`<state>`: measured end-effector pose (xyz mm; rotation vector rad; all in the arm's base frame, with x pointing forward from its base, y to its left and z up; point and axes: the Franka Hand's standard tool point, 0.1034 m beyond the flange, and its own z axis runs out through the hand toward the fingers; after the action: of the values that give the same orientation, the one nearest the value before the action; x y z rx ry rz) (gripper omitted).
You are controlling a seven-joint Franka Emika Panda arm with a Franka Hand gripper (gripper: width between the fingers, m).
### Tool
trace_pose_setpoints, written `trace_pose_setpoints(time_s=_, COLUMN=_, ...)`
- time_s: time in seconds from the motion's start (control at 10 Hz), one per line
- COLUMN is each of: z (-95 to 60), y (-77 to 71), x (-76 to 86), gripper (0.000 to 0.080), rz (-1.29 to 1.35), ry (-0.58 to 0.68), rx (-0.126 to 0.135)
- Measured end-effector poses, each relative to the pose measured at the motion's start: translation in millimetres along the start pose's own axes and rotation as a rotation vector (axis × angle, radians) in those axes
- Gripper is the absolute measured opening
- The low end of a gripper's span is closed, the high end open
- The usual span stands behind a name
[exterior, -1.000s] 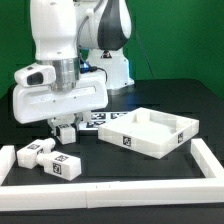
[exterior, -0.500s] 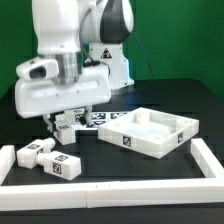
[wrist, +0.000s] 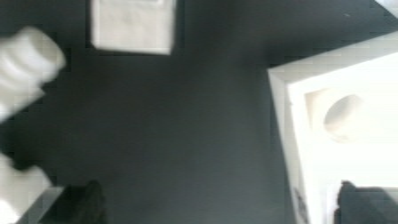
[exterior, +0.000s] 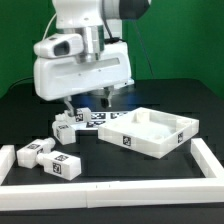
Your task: Assemble one leg
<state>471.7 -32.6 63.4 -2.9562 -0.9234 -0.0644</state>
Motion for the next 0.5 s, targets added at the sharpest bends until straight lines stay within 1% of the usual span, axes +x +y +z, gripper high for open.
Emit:
trace_pose_setpoints(time_s=0.1, z=6.1, y=-13.6, x=15.6, gripper=0.0649, rz=-0.053, ry=0.003, rx=-0.001)
trace_pose_setpoints(time_s=0.2, z=12.8, y=-19.1, x=16.2, gripper=0.0649, rz=-0.063, ry=0.007, rx=-0.005)
trace_pose_setpoints(time_s=0.4, z=13.8, y=-18.8, x=14.8, gripper=0.0649, rz=-0.059, ry=0.005, rx=-0.002)
trace_pose_setpoints(time_s=0.5, z=16.4, y=-21.6, x=17.7, gripper=0.0649, rz=-0.048, ry=0.013, rx=-0.012)
